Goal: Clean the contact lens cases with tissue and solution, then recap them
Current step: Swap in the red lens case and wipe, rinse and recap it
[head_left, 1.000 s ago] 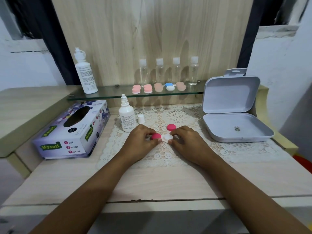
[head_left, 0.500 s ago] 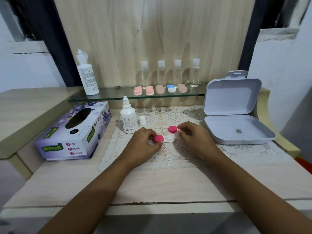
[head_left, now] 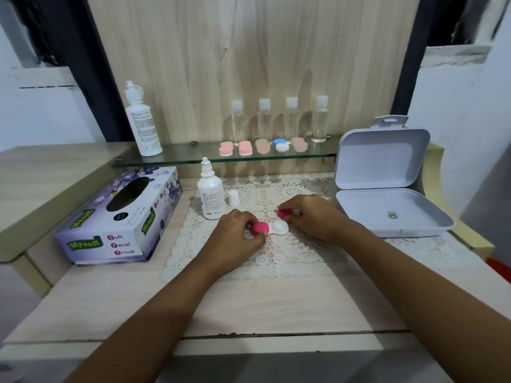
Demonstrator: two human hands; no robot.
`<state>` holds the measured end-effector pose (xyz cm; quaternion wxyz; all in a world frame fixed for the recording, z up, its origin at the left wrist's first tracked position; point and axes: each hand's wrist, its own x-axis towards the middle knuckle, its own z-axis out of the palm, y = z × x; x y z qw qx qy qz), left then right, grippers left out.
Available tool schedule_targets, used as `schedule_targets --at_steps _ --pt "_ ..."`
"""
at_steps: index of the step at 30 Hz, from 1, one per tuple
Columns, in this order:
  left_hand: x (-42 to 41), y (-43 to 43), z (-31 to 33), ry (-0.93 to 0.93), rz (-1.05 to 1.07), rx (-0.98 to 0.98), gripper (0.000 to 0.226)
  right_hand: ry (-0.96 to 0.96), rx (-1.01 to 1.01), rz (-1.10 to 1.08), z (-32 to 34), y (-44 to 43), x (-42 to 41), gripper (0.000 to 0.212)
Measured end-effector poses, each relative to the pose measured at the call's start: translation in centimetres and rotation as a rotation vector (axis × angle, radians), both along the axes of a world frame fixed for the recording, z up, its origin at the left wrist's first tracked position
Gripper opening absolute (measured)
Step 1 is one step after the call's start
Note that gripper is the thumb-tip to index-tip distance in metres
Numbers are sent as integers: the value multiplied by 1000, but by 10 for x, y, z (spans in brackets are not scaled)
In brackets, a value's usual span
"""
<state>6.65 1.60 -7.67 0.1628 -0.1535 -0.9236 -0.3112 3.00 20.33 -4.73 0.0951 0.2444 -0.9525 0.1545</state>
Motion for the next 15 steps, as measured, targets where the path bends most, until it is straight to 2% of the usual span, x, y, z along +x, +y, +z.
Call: schedule_targets --at_steps 3,7,11,15 --pt "-1 0 -1 -8 2 -1 19 -11 -139 -72 -3 1 3 27" --pt "-1 0 -1 0 3 -12 18 -127 -417 -85 -3 2 14 28" --pt "-2 1 -1 8 3 -17 20 -171 -415 6 1 0 26 26" --pt "-1 1 -1 14 0 -20 19 -87 -286 29 -3 -5 32 30"
